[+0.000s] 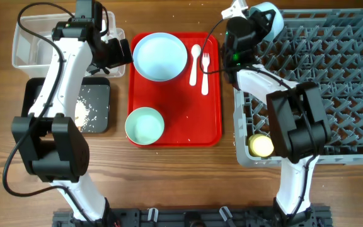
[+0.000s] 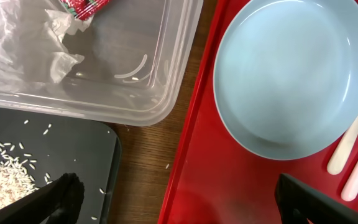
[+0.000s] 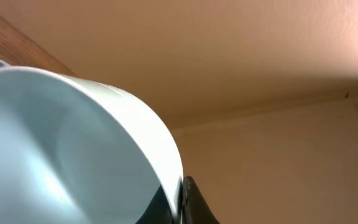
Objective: Sort waste into correct bins and load items into the dishwasher rack
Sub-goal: 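Place the blue bowl in the dish rack's top-left area, then grasp the mint bowl on the red tray with the right gripper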
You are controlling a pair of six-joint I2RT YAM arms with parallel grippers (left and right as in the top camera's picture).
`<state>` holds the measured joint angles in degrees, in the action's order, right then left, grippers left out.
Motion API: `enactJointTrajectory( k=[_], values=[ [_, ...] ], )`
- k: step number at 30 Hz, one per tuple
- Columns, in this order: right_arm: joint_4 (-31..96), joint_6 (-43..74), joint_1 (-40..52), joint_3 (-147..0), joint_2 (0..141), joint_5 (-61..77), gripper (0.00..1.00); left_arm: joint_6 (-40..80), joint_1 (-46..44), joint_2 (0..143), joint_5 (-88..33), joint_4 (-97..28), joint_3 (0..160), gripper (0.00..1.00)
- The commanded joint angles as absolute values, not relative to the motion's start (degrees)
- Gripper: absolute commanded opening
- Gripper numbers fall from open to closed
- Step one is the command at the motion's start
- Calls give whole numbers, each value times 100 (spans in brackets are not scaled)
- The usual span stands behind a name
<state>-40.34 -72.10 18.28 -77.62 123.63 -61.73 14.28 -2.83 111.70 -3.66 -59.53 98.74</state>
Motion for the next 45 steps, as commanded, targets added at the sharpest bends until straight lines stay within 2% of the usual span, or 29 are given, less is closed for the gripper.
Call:
enactJointTrajectory(
  k=[1,2,4,10,14,17,19,22,25,29,30,34,37,40,44,45],
  values=[
    [-3885,-7159,2060,-7658,12529,-6158,36,1459,-272,11089,-314,-5953,9924,100],
    [-3887,-7155,2141,-7658,12529,-6158,69,1459,-272,11089,-314,-5953,9924,100],
    [-3889,-7129,2261,-7658,12529,-6158,85,1459,-272,11089,-314,-5953,9924,100],
    [-4003,-6849,2655,-7660,12460,-6139,92,1459,-272,11089,-314,-5953,9924,100],
    [-4904,-6558,3015,-7660,12307,-6508,96,1459,-272,11089,-314,-5953,9924,100],
    [-4703,-5795,3350,-7660,12234,-6501,100,1459,-272,11089,-314,-5953,9924,100],
    [-3710,-4263,3503,-7660,12234,-6370,100,1459,-272,11089,-314,-5953,9924,100],
    [-1828,-2012,3623,-7660,12213,-5124,98,1459,-272,11089,-314,-5953,9924,100],
    [-220,655,3618,-7660,11723,-2939,98,1459,-272,11089,-314,-5953,9924,100],
    [1557,2283,3614,-7660,10619,569,99,1459,-272,11089,-314,-5953,9924,100],
    [1782,2488,3614,-7658,10584,1212,90,1459,-272,11089,-314,-5953,9924,100],
    [2530,3848,3616,-7524,10685,1498,86,1459,-272,11089,-314,-5953,9924,100],
    [3000,4217,3839,-7524,10849,1511,72,1459,-272,11089,-314,-5953,9924,100],
    [2998,4482,4226,-7524,11253,1483,62,1459,-272,11089,-314,-5953,9924,100],
    [3094,4519,4386,-7524,11607,1566,36,1459,-272,11089,-314,-5953,9924,100],
    [3096,4519,4386,-7524,11607,1564,18,1459,-272,11089,-314,-5953,9924,100]
  ],
)
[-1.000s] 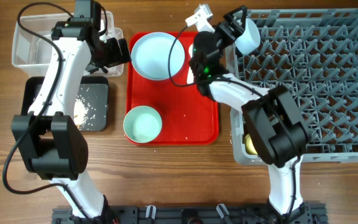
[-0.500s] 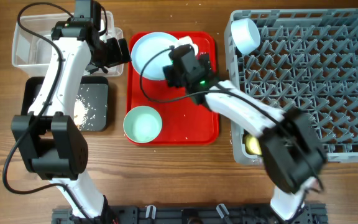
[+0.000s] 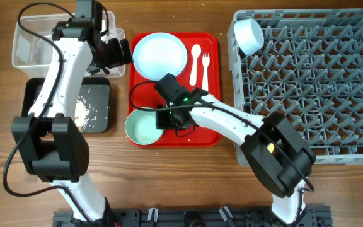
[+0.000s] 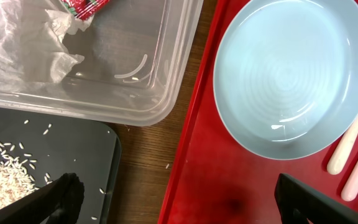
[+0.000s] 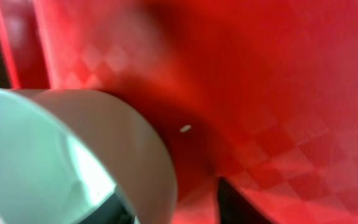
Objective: Sort waste into correct bins and load items into the dishwasher rack
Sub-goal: 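Grasp the mint bowl on the red tray with the right gripper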
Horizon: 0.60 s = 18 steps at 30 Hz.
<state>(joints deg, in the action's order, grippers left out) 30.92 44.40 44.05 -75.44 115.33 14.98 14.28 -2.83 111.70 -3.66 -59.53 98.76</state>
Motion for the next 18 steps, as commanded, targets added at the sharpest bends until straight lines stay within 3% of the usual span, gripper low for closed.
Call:
enactJointTrajectory(
  k=[1,4,8,12,14,18],
  values=[
    [3085,4517,4377,-7524,11603,1559,4,1459,-272,11089,-314,-5953,9924,100],
    [3085,4165,4235,-7535,11260,1509,5,1459,-272,11089,-314,-5953,9924,100],
    [3428,2471,3533,-7537,9647,954,4,1459,-272,11089,-314,-5953,9924,100],
    [4687,3065,3411,-7535,8414,-4372,4,1459,-272,11089,-314,-5953,9924,100],
    [4904,2709,3393,-7535,8394,-6667,4,1459,-272,11089,-314,-5953,9924,100],
    [4818,1535,3020,-7535,8781,-7437,4,1459,-272,11089,-314,-5953,9924,100]
  ],
)
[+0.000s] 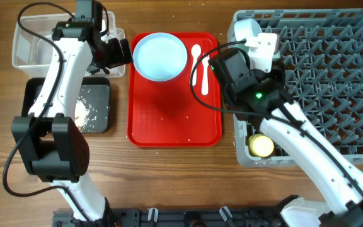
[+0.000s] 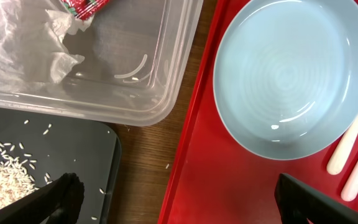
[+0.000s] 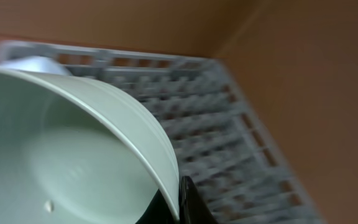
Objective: Sort waste into correct bins and load items into the dishwasher rack
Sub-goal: 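Grasp the mint bowl on the red tray with the right gripper, then place the mint bowl in the dish rack beside the blue bowl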
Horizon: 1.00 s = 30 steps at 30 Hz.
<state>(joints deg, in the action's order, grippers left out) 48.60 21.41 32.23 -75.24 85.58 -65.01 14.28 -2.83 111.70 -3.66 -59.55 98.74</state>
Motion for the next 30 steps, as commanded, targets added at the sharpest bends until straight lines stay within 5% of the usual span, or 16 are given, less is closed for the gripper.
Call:
enactJointTrajectory(
  k=[1,8,17,23,25,26,30],
  values=[
    [4482,963,2676,-7535,8982,-7413,4,1459,-272,11089,-314,-5953,9924,100],
    [3461,-1778,2064,-7535,9920,-6125,4,1459,-272,11089,-314,-5953,9924,100],
    [1916,-4021,2056,-7535,10696,-6987,4,1459,-272,11089,-314,-5953,9924,100],
    [2818,-3459,2106,-7535,10696,-6392,6,1459,-272,11089,-314,-5953,9924,100],
    [2963,-3238,2209,-7535,10696,-6263,40,1459,-272,11089,-314,-5953,9924,100],
    [2954,-3251,2261,-7535,10696,-6204,66,1459,-272,11089,-314,-5953,9924,100],
    [2945,-3282,2469,-7535,10676,-6134,72,1459,-272,11089,-314,-5953,9924,100]
  ],
)
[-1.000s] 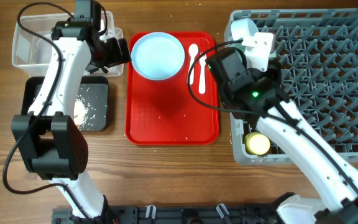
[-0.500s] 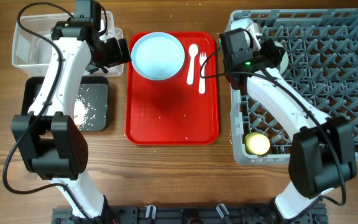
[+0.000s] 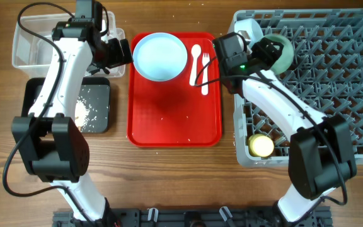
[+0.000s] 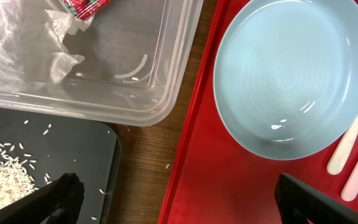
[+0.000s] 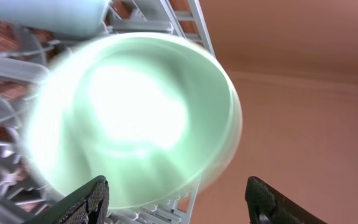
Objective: Sort waste into correct bins and load items into the dishwasher rack
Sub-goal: 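Place the mint bowl in the dish rack beside the blue bowl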
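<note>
The mint green bowl (image 3: 283, 53) (image 5: 129, 118) stands on edge between the tines at the back left of the grey dishwasher rack (image 3: 333, 94). My right gripper (image 3: 265, 52) (image 5: 179, 202) is open just in front of the bowl, with nothing between its fingers. A white cup (image 3: 244, 29) lies in the rack's back left corner. On the red tray (image 3: 169, 120) are a light blue plate (image 3: 160, 55) (image 4: 294, 74), a white spoon (image 3: 195, 60) and a fork (image 3: 205, 68). My left gripper (image 3: 120, 53) (image 4: 179, 205) hangs open over the tray's left edge.
A clear bin (image 3: 24, 53) (image 4: 166, 81) with plastic wrappers stands at the back left. In front of it is a black tray (image 3: 99, 110) (image 4: 55, 149) with spilled rice. A round yellow item (image 3: 261, 145) sits in the rack's front left corner.
My right gripper held the green bowl at the rack's left edge; now the bowl stands in the rack and the gripper is open. The left arm has not moved.
First my right gripper held the white cup over the rack's back left corner, with the green bowl on the tray. Then the cup lay in the rack and the gripper was at the bowl. Then the bowl was lifted toward the rack, and now stands released in it.
</note>
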You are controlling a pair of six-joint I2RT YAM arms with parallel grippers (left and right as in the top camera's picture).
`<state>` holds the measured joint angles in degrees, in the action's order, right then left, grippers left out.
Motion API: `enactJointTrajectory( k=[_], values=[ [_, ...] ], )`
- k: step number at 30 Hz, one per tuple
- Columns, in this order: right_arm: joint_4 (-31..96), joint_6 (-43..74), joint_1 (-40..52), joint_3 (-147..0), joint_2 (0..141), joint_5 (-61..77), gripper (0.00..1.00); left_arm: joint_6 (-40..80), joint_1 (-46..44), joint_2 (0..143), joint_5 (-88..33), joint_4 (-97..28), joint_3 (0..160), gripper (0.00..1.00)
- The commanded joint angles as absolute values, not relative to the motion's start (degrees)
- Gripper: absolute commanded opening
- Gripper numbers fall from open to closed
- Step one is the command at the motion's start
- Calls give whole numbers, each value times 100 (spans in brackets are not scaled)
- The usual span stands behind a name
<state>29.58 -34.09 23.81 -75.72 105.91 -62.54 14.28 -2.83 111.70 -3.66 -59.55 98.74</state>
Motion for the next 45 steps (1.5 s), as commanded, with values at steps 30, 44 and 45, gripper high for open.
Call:
enactJointTrajectory(
  k=[30,44,45],
  values=[
    [3988,3347,-679,-7533,9791,-325,45,1459,-272,11089,-314,-5953,9924,100],
    [3457,2443,-672,-7579,9011,-67,4,1459,-272,11089,-314,-5953,9924,100],
    [3546,2340,-598,-7579,8353,-519,4,1459,-272,11089,-314,-5953,9924,100]
  ],
)
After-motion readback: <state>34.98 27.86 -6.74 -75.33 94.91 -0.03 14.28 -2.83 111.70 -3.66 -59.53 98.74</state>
